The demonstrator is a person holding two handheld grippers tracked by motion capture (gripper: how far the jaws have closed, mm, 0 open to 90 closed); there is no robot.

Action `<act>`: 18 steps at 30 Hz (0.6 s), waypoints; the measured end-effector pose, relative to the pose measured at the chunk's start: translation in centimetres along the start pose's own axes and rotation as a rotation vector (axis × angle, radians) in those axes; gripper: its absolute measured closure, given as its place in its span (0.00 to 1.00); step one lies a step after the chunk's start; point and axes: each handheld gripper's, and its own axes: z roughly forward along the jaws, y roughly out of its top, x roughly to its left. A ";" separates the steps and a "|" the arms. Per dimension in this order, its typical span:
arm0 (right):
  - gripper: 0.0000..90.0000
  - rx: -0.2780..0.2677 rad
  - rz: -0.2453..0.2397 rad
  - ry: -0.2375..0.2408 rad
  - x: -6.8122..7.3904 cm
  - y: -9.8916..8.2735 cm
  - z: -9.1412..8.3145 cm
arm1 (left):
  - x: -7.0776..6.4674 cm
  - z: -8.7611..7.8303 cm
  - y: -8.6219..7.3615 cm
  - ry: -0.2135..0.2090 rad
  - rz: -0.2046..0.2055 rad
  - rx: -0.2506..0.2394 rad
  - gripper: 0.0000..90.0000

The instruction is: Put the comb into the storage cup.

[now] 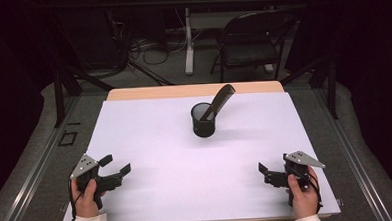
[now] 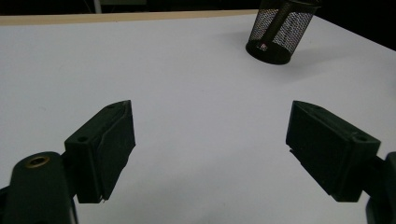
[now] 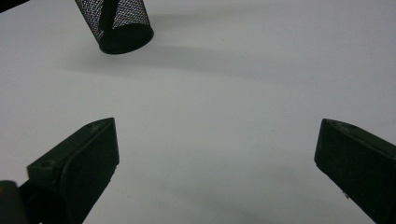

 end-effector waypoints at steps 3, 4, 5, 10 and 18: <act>0.00 -0.001 0.001 -0.001 -0.1 0.0 0.0 | 0.0 0.0 0.0 0.002 -0.002 -0.001 0.18; 0.00 -0.005 0.005 -0.001 -0.1 0.0 0.1 | 0.0 0.0 0.0 0.001 -0.002 0.000 0.18; 0.00 -0.002 0.007 0.002 -0.2 -0.1 0.1 | 0.0 0.0 0.0 0.001 -0.003 0.000 0.18; 0.00 -0.002 0.009 -0.004 -0.3 -0.1 0.1 | 0.2 0.0 0.0 0.001 -0.008 0.005 0.18; 0.00 0.006 0.011 -0.004 -0.2 -0.1 0.1 | 0.2 0.0 -0.1 0.003 -0.011 0.008 0.18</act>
